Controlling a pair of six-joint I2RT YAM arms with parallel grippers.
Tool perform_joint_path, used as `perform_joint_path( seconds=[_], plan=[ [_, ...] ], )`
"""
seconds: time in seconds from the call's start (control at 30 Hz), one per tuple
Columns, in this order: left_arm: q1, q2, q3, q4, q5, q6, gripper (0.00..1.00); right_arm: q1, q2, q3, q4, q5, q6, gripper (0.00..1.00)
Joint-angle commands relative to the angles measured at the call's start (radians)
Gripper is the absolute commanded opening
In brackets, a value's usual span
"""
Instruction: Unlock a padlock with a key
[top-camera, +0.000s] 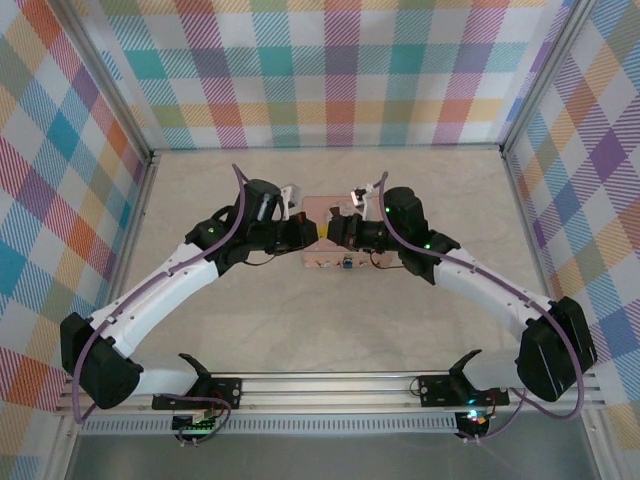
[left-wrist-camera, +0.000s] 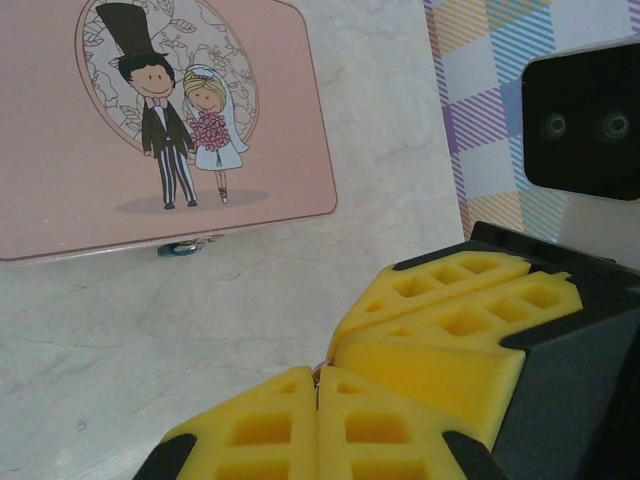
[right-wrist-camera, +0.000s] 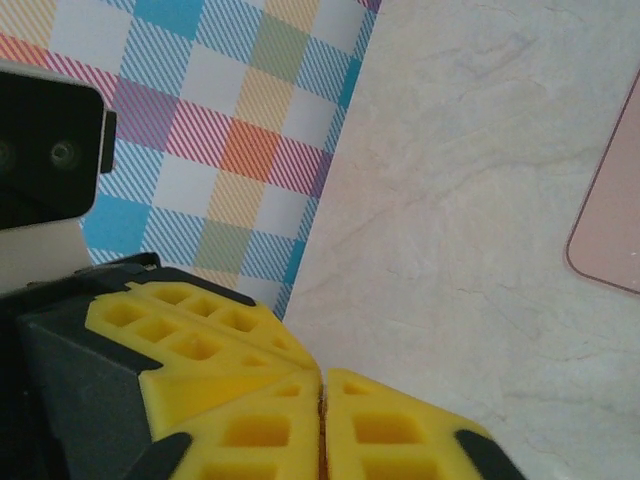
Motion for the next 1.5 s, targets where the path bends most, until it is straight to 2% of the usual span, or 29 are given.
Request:
perform_joint_path(
  seconds=[0.0,0.03,0.07,0.1,0.17,0.23,0.37,0.5,0.6,0.73,0.87,0.93,1.07,1.17,1.3,1.47],
  plan=[
    [-0.016,-0.029,0.014,0.050,-0.008,0.013,0.00,-0.007,0.002,0.032,0.030,-0.041,0.008,0.03],
    [-0.016,-0.037,0.010,0.057,-0.012,0.013,0.00,-0.010,-0.001,0.037,0.026,-0.044,0.008,0.01],
    [-0.016,-0.044,0.008,0.062,-0.020,0.013,0.06,-0.013,-0.005,0.039,0.021,-0.043,0.008,0.00],
    [-0.016,-0.052,0.006,0.063,-0.028,0.013,0.16,-0.016,-0.010,0.046,0.011,-0.046,0.004,0.00],
    [-0.016,-0.071,0.000,0.072,-0.037,0.024,0.25,-0.024,-0.020,0.075,-0.040,-0.045,-0.017,0.00],
    [-0.014,-0.091,-0.011,0.090,-0.039,0.034,0.42,-0.032,-0.028,0.107,-0.095,-0.049,-0.042,0.00],
    [-0.007,-0.129,-0.044,0.161,-0.018,0.059,0.57,-0.051,-0.052,0.190,-0.229,-0.055,-0.104,0.00],
    [0.011,-0.159,-0.089,0.286,0.033,0.067,0.66,-0.064,-0.055,0.324,-0.457,-0.025,-0.200,0.00],
    [0.026,-0.162,-0.122,0.383,0.089,0.062,0.69,-0.068,-0.038,0.456,-0.664,0.024,-0.288,0.00],
    [0.043,-0.149,-0.176,0.544,0.164,0.030,0.80,-0.073,-0.005,0.600,-0.862,0.075,-0.363,0.00],
    [0.061,-0.120,-0.232,0.727,0.225,-0.024,0.82,-0.073,0.027,0.704,-0.975,0.092,-0.403,0.00],
    [0.068,-0.100,-0.261,0.826,0.249,-0.049,0.82,-0.073,0.034,0.733,-1.005,0.092,-0.410,0.00],
    [0.080,-0.030,-0.319,1.171,0.329,-0.177,0.82,-0.073,0.044,0.770,-1.032,0.075,-0.405,0.00],
    [0.080,0.036,-0.312,1.348,0.385,-0.264,0.83,-0.073,0.043,0.774,-1.021,0.053,-0.387,0.00],
    [0.080,0.090,-0.318,1.493,0.409,-0.342,0.83,-0.075,0.043,0.774,-0.997,0.010,-0.358,0.00],
    [0.075,0.125,-0.329,1.621,0.434,-0.419,0.90,-0.081,0.036,0.750,-0.937,-0.051,-0.315,0.00]
  ],
)
